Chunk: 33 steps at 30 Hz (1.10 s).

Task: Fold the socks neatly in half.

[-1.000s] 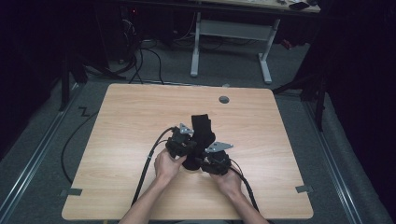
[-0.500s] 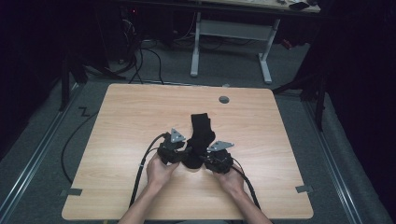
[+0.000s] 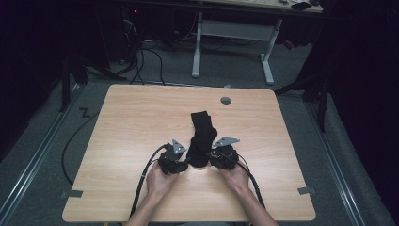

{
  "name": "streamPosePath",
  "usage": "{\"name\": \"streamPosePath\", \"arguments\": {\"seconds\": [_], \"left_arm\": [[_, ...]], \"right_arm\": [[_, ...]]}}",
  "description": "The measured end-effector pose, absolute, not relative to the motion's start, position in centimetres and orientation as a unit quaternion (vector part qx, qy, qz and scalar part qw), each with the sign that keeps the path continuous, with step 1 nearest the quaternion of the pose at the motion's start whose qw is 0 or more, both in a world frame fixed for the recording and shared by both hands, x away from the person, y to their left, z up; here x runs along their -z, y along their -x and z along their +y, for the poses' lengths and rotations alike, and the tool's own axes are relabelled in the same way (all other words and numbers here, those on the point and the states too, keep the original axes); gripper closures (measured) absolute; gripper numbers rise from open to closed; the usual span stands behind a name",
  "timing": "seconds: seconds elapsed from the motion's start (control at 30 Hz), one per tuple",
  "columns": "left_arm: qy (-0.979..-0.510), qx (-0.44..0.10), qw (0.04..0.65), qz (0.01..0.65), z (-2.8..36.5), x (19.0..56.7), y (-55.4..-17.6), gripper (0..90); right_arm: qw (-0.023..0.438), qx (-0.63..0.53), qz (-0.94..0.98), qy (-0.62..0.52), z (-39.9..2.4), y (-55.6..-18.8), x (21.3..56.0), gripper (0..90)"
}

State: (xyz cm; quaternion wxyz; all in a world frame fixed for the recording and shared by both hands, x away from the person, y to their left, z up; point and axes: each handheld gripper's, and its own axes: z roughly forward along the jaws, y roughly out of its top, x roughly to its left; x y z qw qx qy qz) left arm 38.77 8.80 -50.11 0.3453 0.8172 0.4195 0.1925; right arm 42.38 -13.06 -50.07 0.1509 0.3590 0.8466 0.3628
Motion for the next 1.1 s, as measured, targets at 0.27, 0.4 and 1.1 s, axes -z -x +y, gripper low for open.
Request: {"name": "streamPosePath", "arguments": {"seconds": [0.27,0.4,1.1], "left_arm": [[-0.814,-0.198,0.349,0.421,8.8,50.2,-38.5,52.1],[-0.796,-0.203,0.374,0.431,9.2,49.9,-38.7,51.4],[-0.794,-0.211,0.371,0.434,9.1,50.8,-39.3,44.7]], "right_arm": [[0.172,-0.416,0.828,-0.334,-13.0,-40.2,47.0,73.5],[0.166,-0.409,0.838,-0.320,-11.7,-40.5,47.0,74.1],[0.164,-0.388,0.856,-0.300,-8.8,-40.5,47.5,89.5]]}}
